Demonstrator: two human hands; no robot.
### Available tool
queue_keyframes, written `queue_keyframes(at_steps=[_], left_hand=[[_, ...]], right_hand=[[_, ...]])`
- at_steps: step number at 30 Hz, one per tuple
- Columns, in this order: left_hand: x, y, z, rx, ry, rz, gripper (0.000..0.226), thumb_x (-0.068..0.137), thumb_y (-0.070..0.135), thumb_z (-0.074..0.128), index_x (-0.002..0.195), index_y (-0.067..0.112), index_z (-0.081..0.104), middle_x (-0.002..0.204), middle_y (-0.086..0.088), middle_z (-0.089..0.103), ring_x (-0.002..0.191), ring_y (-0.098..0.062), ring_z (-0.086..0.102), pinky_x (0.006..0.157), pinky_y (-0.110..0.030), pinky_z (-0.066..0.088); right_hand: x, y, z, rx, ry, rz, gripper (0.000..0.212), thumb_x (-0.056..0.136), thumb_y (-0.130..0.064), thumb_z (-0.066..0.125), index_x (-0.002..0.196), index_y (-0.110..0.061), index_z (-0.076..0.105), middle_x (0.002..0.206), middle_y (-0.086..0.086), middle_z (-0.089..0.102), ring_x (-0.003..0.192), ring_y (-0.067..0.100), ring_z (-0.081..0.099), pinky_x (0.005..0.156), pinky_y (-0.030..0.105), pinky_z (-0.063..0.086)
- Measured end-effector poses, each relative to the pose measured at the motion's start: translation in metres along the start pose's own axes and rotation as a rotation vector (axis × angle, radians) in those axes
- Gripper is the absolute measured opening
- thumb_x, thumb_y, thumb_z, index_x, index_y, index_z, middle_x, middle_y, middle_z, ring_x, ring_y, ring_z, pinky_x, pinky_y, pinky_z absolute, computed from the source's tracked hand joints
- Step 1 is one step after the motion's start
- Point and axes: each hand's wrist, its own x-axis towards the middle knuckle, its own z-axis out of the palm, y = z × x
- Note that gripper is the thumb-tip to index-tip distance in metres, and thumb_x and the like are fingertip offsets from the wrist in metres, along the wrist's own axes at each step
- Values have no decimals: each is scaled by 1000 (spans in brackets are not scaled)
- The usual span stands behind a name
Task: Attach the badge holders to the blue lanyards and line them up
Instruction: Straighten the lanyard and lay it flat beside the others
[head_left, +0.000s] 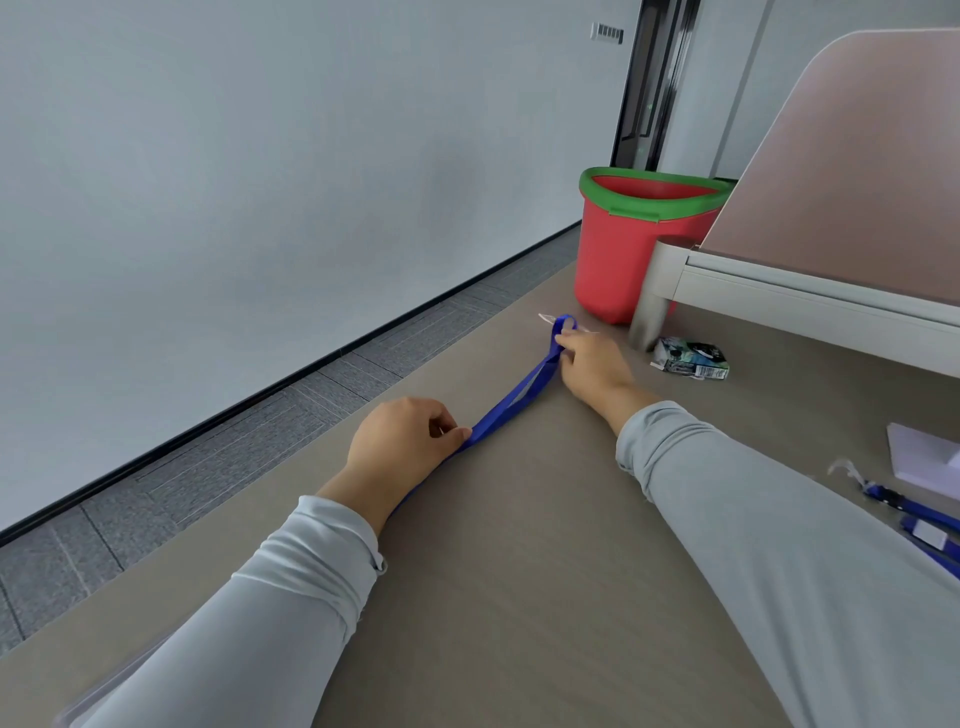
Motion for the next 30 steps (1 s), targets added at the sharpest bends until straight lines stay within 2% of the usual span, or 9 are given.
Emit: queue_keyframes(at_steps=[2,4,7,9,11,14,21,25,30], left_hand=[[0,0,0,14,9,2,16,85,40,60,83,25,65,80,10,58,81,-12,55,72,-30,49],[0,-1,1,25,23,12,15,84,40,61,84,25,64,87,8,58,81,-12,55,71,-30,49],[0,-1,2,-5,36,42,16,85,38,60,93,24,64,90,6,56,76,-11,54,66,-26,45],[0,-1,3,-19,29,79,17,86,38,59,97,25,64,92,6,57,74,-11,53,64,-25,43],[-1,0,3,-20,14,109,19,87,39,58,100,26,64,93,6,57,75,-12,54,68,-26,45],[-2,1,3,-15,-1,126,22,86,40,60,102,26,63,93,6,57,75,-10,54,70,-25,45],[-1,0,1,-25,-24,108,23,85,38,62,102,22,64,89,6,60,78,-10,54,72,-24,44],[-1,0,2,-58,-19,72,20,86,36,62,99,22,65,85,6,60,79,-11,54,70,-23,42],[-1,-1,1,-70,4,34,16,86,36,61,95,23,66,84,7,60,81,-13,55,72,-25,46]], right_hand=[[2,0,4,-70,-110,-28,28,90,-5,44,114,0,58,123,18,57,115,34,50,94,33,37],[3,2,3,-120,-118,-36,32,91,-5,41,121,-1,54,135,13,49,123,32,42,102,33,31],[-6,4,0,-115,51,-13,44,88,1,38,128,-9,53,144,6,42,122,34,39,104,36,31],[-16,-1,-2,-55,136,-116,40,87,0,43,123,-11,59,135,5,52,119,31,45,103,33,32],[-24,-5,0,-41,75,-266,34,88,-5,51,120,-12,62,128,7,58,120,27,49,102,30,32],[-30,-10,-3,-143,-90,-378,40,88,-4,54,126,-18,58,135,4,52,121,26,45,103,30,31],[-22,-15,-10,-137,-138,-265,33,88,-14,59,121,-14,62,125,3,59,120,21,50,102,30,36],[-20,-24,-3,-122,-129,-174,35,90,-11,55,125,-12,57,131,5,55,122,23,49,102,33,37],[-17,-36,2,-213,-132,-112,33,92,-14,50,125,-13,51,131,6,53,115,29,52,91,40,45]])
